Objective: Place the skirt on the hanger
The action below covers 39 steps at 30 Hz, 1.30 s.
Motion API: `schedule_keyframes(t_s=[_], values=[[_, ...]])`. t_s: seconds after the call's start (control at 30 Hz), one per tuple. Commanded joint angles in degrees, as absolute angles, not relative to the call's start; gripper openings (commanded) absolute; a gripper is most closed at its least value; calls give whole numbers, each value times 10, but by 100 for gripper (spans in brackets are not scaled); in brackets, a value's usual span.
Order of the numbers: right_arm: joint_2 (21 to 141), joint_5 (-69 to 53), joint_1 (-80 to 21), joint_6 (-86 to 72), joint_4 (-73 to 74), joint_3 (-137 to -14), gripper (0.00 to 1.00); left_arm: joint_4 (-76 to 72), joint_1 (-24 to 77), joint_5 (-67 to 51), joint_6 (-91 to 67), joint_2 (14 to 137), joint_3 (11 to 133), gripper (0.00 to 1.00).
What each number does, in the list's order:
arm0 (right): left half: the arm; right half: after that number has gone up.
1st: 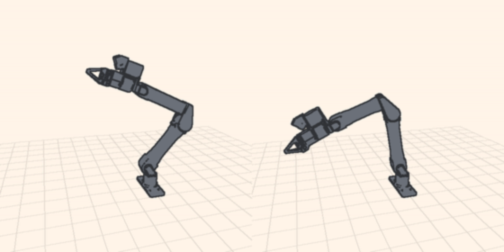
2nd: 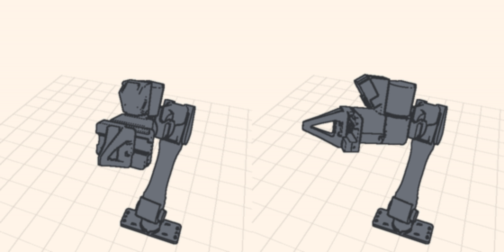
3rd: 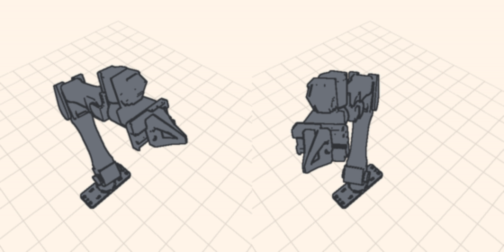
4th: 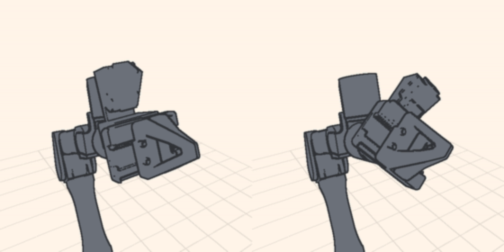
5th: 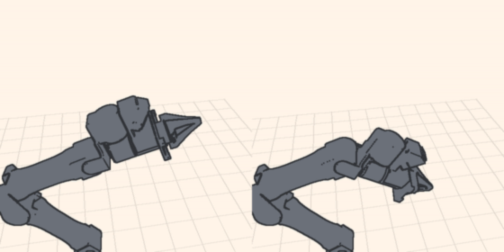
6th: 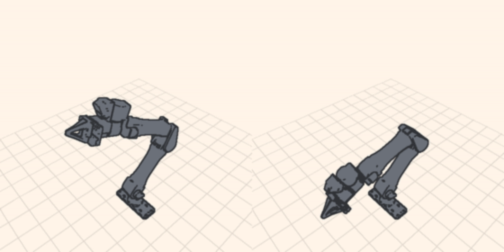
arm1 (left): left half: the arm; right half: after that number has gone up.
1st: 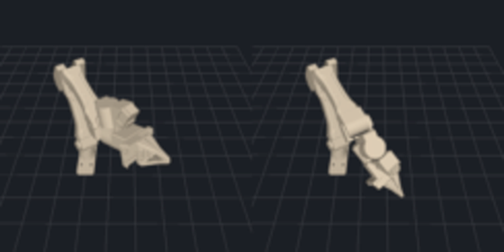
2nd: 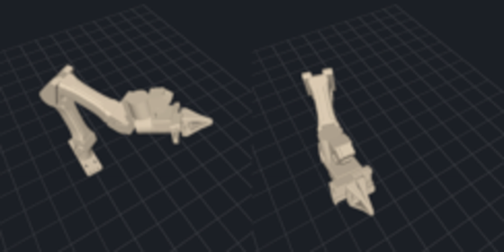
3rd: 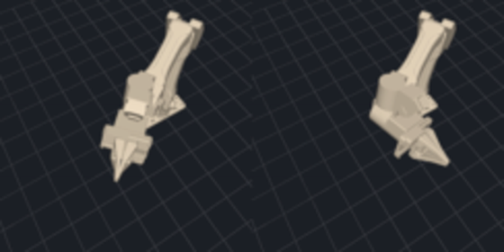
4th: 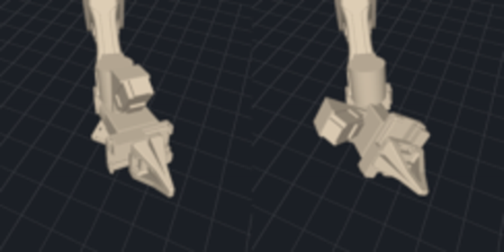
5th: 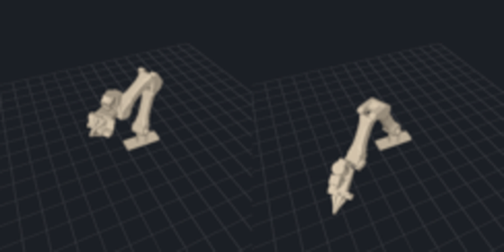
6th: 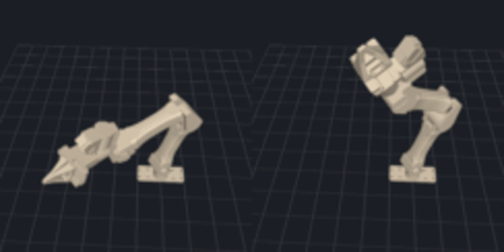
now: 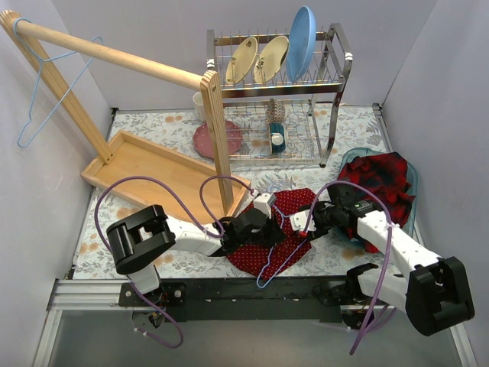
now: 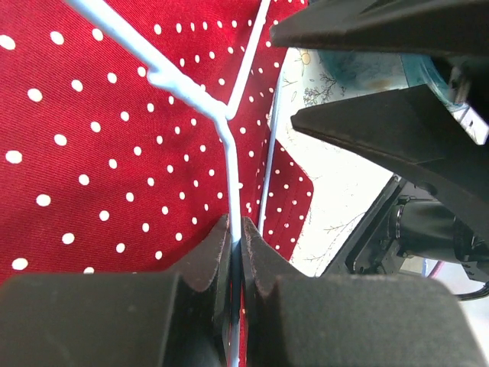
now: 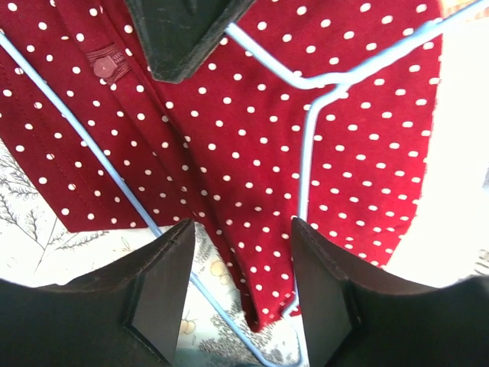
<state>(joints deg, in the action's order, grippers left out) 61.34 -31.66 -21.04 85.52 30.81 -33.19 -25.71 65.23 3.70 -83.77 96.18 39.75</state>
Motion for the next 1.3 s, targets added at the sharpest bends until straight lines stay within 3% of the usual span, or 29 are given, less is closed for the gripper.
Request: schedule_keyframes(t_s=[0.0, 0.37, 0.67, 1.03, 1.17, 1.27], values=[[634, -328, -213, 855, 306, -323, 60, -244, 643, 33, -831, 948, 395, 0], [671, -308, -214, 853, 251, -301, 62, -250, 635, 25, -838, 970, 394, 0], [683, -290, -215, 837, 202, -287, 55, -252, 630, 18, -837, 973, 394, 0], [670, -279, -215, 835, 192, -286, 30, -251, 627, 13, -835, 974, 391, 0], [650, -300, -215, 831, 219, -290, 5, -247, 627, 20, -835, 970, 390, 0], [628, -329, -216, 825, 256, -300, 1, -236, 626, 31, -831, 962, 391, 0]])
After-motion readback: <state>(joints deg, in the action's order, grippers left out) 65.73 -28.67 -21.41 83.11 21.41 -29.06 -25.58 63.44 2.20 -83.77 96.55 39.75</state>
